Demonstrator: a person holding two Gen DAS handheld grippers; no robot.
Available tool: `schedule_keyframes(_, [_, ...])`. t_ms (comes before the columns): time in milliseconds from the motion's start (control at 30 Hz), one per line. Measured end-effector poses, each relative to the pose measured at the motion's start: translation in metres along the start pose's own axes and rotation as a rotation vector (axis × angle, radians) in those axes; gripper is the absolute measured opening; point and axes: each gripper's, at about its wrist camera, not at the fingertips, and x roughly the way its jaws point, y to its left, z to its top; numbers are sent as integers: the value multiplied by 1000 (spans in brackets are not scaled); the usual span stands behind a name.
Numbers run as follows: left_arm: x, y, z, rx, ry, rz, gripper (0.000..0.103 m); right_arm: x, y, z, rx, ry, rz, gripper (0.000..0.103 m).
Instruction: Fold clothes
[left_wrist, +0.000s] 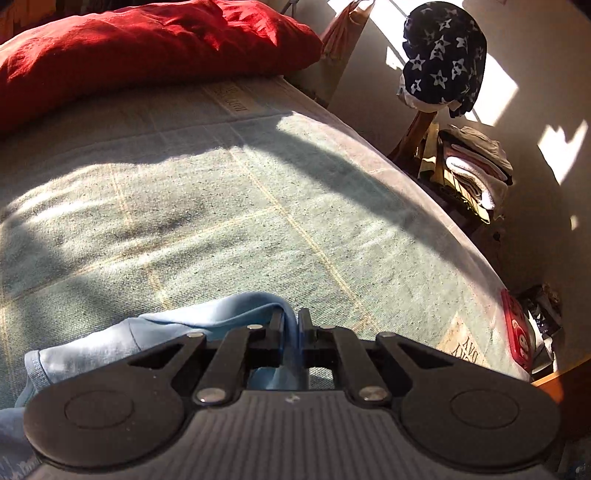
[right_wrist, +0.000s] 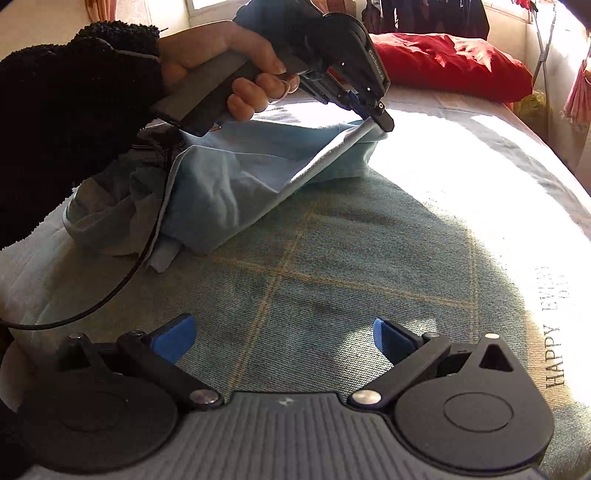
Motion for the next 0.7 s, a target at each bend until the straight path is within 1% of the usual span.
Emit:
schedule_keyframes(67, [13,-2,1,8,33,7,5,2,-3,-1,10,1,-1,103])
schedule_keyframes(167, [23,-3,-4,21,62,18,6,4,0,-1,20,7,1,103])
schedule_keyframes(200, [20,-4,-7,33,63,15,10,3,0,-2,20,7,3,103])
schedule_keyframes(267, [10,-5,-12,59,59,13,11,0,-1,-3,20,6,7,103])
schedule_keyframes(333, [-8,-6,-18,84,52,16,15,-1,1,-2,23,2,10,103])
schedule_keyframes(467, [-51,-9,-35,143,41,23,29,-3,6,1,28,-7,18,103])
schedule_keyframes(500, [-64,-9,-42,155,39,32,33,-3,9,1,25,-10,23,103])
schedule_keyframes(600, [-101,-5,-65,187,33,58,39,-10,21,3,12,-19,38,103])
schedule_keyframes(700, [-138,10,-96,193,21,84,44,-9,38,7,-12,-22,43,103])
